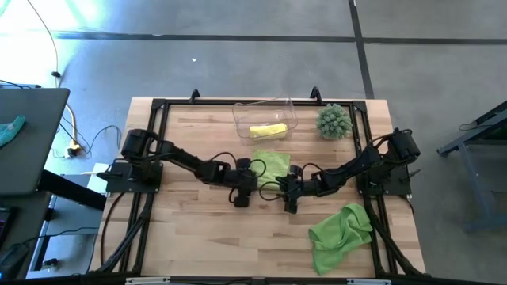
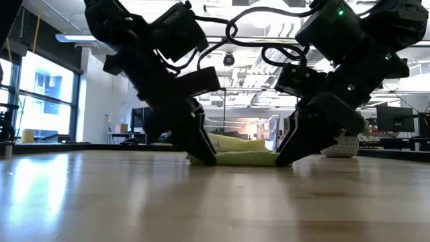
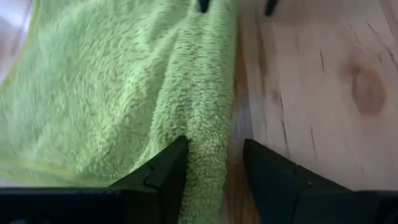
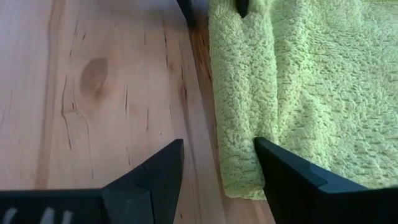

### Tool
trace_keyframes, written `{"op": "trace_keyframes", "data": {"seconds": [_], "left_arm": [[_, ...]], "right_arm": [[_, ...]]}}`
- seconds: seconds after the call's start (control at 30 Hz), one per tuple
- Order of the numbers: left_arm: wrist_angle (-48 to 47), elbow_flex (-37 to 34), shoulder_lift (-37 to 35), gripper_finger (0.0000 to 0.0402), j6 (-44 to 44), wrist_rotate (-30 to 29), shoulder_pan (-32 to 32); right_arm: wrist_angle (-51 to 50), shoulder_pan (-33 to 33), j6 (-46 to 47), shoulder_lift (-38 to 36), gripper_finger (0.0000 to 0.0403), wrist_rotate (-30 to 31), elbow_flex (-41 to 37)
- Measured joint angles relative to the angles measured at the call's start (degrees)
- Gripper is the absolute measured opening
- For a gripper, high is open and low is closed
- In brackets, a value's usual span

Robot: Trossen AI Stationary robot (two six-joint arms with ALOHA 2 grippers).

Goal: Roll microfiber towels into tight, uniform cylinder then place into a basket
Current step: Roll the light green microfiber towel

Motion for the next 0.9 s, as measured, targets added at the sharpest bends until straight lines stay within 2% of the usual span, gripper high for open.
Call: {"op": "trace_keyframes", "data": {"seconds": [0.17,0.43,0.6,0.67,0.73,0.9], "left_arm": [[0.5,0.02,0.79,0.0115,-11.03,4.33,2.87],[2.95,0.16,2.56,0.006,-19.9,7.62,3.69],[3.84,0.15,2.61,0.0014,-29.04,18.58,3.77],[4.79,-0.08,2.85,0.0006,-32.39,25.7,3.75],[5.62,-0.22,3.03,0.0008,-33.75,30.44,3.75],[6.03,-0.22,3.05,0.0011,-36.13,32.51,3.84]], "right_arm": [[0.13,0.0,0.31,-0.15,0.0192,0.04,0.0],[-1.0,0.73,1.35,-3.13,0.0192,-0.51,-0.18],[-6.54,0.83,0.44,-8.11,0.0192,-2.39,-0.24],[-9.42,0.86,0.25,-10.3,0.0192,-2.48,-0.26],[-11.3,1.06,0.22,-12.59,0.0192,-2.45,-0.28],[-8.97,3.64,-3.69,-15.28,0.0192,-2.03,-0.24]]}}
